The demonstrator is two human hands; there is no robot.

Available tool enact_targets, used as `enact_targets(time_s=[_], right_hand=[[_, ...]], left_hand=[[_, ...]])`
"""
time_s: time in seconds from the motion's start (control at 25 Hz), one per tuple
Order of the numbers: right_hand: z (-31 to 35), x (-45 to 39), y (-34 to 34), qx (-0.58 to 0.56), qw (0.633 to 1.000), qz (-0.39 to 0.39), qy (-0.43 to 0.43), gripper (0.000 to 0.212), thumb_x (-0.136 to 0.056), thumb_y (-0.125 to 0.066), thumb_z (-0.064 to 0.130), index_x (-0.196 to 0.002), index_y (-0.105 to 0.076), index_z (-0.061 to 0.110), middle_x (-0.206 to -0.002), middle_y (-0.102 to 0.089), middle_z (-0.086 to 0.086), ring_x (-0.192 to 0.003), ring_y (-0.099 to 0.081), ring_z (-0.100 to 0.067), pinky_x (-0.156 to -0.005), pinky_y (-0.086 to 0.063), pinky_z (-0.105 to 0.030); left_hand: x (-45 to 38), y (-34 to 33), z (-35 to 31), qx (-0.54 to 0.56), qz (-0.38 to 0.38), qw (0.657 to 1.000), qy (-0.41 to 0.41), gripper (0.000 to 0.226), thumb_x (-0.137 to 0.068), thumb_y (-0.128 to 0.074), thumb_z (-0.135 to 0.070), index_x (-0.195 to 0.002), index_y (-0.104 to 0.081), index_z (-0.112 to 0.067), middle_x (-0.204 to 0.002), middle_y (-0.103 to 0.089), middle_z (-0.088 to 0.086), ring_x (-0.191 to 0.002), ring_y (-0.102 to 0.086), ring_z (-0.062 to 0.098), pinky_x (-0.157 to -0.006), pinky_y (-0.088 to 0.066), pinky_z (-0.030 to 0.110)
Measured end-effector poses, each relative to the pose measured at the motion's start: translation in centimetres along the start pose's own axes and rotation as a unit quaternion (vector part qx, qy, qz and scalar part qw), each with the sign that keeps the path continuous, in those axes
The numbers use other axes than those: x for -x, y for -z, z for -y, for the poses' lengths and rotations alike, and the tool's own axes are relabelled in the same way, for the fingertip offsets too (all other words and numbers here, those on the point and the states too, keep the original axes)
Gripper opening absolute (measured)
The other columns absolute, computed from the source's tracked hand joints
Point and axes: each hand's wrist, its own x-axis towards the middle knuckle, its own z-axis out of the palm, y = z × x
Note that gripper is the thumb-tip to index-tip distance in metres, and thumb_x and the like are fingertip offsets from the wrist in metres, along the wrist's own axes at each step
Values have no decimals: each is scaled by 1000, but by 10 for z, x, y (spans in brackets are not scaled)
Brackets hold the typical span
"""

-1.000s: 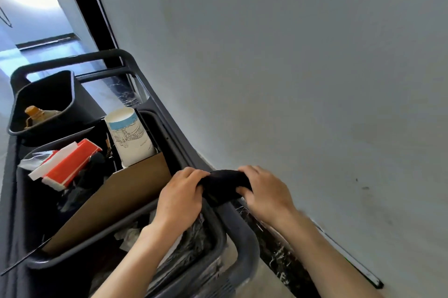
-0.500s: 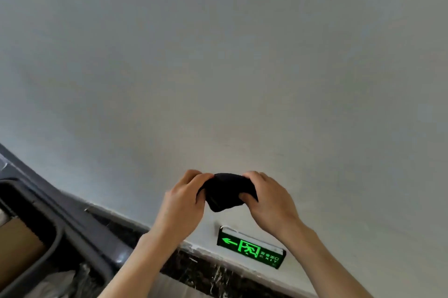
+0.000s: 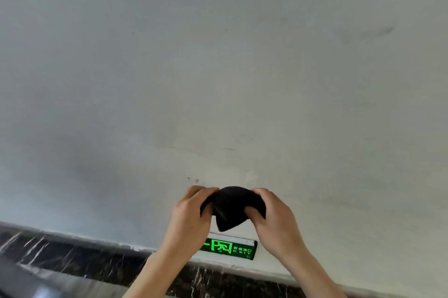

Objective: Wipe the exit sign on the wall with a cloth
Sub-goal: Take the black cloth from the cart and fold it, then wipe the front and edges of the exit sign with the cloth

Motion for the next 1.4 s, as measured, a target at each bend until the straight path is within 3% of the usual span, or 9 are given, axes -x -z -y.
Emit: enact_targets(time_s=[0.12,0.2,0.44,0.68,0.88,1.08,1.2,1.32,1.4], right_hand=[[-27,5,-18,-151,985,2,-79,23,-86,-61,17,-97,-59,37,-93,-69,17,-87,-60,8,-70,-43,-9],[-52,6,-40,-232,964,-9,-129,25,-85,-61,14,-97,-63,35,-89,-71,14,-85,-63,6,-72,-46,-14],[-131,17,-130,-407,885,-43,-223,22,-89,-62,16,-103,-67,33,-100,-74,8,-91,-70,-9,-71,-56,-22],[-216,22,-239,-459,853,-93,-229,29,-89,-64,20,-108,-58,41,-103,-68,14,-89,-71,-14,-64,-57,-30],[-293,16,-324,-471,846,-105,-224,25,-91,-59,13,-99,-65,36,-93,-74,10,-86,-71,-9,-63,-54,-20],[-360,15,-393,-424,881,-98,-186,15,-90,-62,23,-99,-71,31,-91,-75,6,-82,-68,-9,-63,-52,-18],[-391,10,-432,-420,882,-119,-175,18,-90,-62,23,-98,-70,37,-95,-74,6,-93,-68,-18,-79,-56,-36],[-412,4,-459,-460,869,-116,-143,29,-95,-53,19,-103,-69,41,-101,-74,5,-94,-69,-15,-74,-57,-32],[-422,4,-470,-496,858,-84,-107,26,-95,-49,32,-113,-68,33,-111,-73,2,-102,-68,-15,-78,-56,-31]], left_hand=[[6,-32,9,82,12,995,62,34,-88,-63,-5,-104,-69,-35,-101,-63,-19,-87,-63,-3,-79,-53,17],[12,-57,25,140,18,985,104,40,-88,-64,-6,-95,-65,-46,-98,-67,-15,-86,-66,-3,-75,-57,22],[33,-129,97,212,18,964,162,36,-87,-66,-6,-90,-65,-42,-91,-71,-21,-84,-69,1,-68,-56,18],[48,-210,213,288,12,941,178,37,-86,-64,1,-88,-69,-36,-91,-73,-12,-87,-70,8,-71,-56,20],[63,-273,318,460,55,865,193,45,-93,-43,11,-101,-76,-19,-106,-74,6,-103,-69,21,-79,-56,28],[70,-324,401,450,60,881,133,34,-86,-61,6,-106,-72,-19,-108,-70,15,-99,-69,30,-79,-57,31],[65,-352,443,430,43,895,107,31,-86,-65,1,-102,-72,-24,-99,-74,10,-90,-71,26,-72,-56,26],[58,-374,475,391,39,918,55,29,-84,-69,-5,-99,-73,-30,-93,-76,2,-86,-71,18,-70,-56,24],[54,-384,488,376,27,926,29,28,-83,-71,-9,-100,-72,-31,-93,-75,-1,-90,-70,16,-72,-57,26]])
